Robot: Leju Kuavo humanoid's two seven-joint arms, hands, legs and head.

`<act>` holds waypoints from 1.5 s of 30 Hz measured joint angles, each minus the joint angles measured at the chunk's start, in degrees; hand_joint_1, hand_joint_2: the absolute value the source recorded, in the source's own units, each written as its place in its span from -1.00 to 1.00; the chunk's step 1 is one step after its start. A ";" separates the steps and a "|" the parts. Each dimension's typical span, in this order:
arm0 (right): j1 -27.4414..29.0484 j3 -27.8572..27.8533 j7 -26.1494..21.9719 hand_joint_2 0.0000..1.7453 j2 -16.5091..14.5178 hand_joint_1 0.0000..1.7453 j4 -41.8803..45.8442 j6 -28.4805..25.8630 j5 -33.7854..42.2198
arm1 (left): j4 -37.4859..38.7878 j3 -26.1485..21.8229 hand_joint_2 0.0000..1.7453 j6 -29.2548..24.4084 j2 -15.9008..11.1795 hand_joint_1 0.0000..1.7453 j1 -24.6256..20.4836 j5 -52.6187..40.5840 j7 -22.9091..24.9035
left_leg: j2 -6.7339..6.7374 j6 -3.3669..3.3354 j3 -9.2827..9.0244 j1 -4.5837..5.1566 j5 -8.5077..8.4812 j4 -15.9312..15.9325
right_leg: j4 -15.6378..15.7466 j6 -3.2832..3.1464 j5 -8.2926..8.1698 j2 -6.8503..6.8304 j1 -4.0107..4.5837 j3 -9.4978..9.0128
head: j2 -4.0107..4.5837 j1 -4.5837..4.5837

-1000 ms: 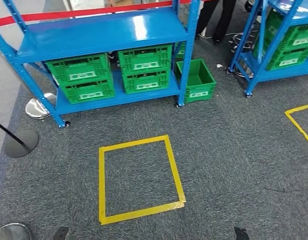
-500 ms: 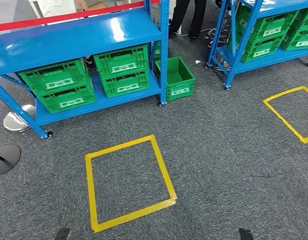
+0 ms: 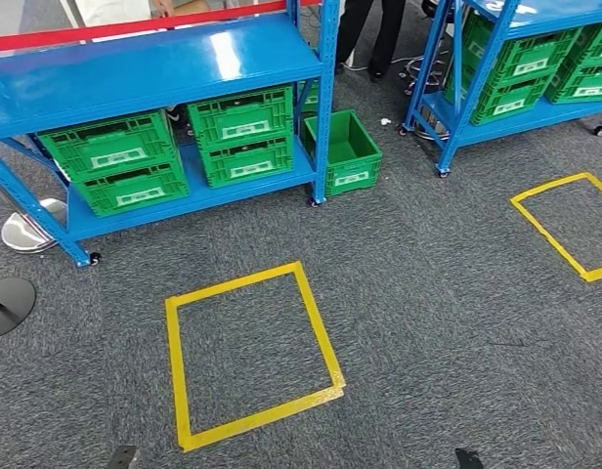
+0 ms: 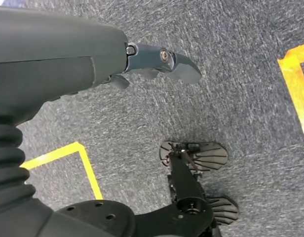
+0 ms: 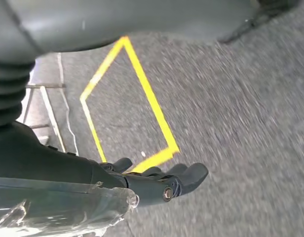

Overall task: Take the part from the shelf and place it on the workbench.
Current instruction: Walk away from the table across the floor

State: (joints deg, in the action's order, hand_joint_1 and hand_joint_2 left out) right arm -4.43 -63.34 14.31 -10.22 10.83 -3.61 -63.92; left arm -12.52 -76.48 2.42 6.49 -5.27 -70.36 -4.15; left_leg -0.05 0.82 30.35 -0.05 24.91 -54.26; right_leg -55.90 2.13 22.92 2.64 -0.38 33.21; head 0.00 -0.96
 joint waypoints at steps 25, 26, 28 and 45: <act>4.97 23.10 -4.88 -1.00 3.48 -1.00 2.83 2.17 24.47 | -1.73 28.53 -1.00 -0.75 -2.95 -1.00 5.01 26.92 1.50 | -0.02 0.10 0.08 -0.08 -0.09 0.01 | -0.21 -0.05 0.04 0.00 0.05 0.20 | 0.00 0.01; 5.19 24.14 -5.14 -1.00 3.63 -1.00 3.02 2.20 25.52 | -1.91 29.79 -1.00 -0.82 -3.04 -1.00 5.24 28.10 1.53 | -0.02 0.10 0.09 -0.09 -0.09 0.01 | -0.21 -0.05 0.04 0.00 0.05 0.21 | 0.00 0.00; 5.62 26.11 -5.61 -1.00 3.98 -1.00 3.39 2.24 27.58 | -2.22 32.21 -1.00 -0.95 -3.22 -1.00 5.67 30.41 1.60 | -0.02 0.10 0.10 -0.09 -0.09 0.01 | -0.21 -0.05 0.04 0.00 0.05 0.22 | 0.00 0.00; 9.49 43.57 -9.79 -1.00 6.66 -1.00 6.74 2.77 45.32 | -5.39 53.30 -1.00 -1.64 -4.62 -1.00 9.58 50.03 2.66 | -0.02 0.10 0.21 -0.08 -0.08 0.01 | -0.21 -0.05 0.04 0.00 0.05 0.30 | 0.00 0.00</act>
State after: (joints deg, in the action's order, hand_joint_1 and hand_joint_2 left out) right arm 5.05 -19.77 4.52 -3.57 17.57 -0.84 -18.60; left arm -17.92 -23.18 0.78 1.87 4.32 -20.33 -1.49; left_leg -0.07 0.92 30.56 -0.14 24.82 -54.25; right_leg -56.12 2.08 22.96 2.64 -0.33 33.51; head 0.00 -0.96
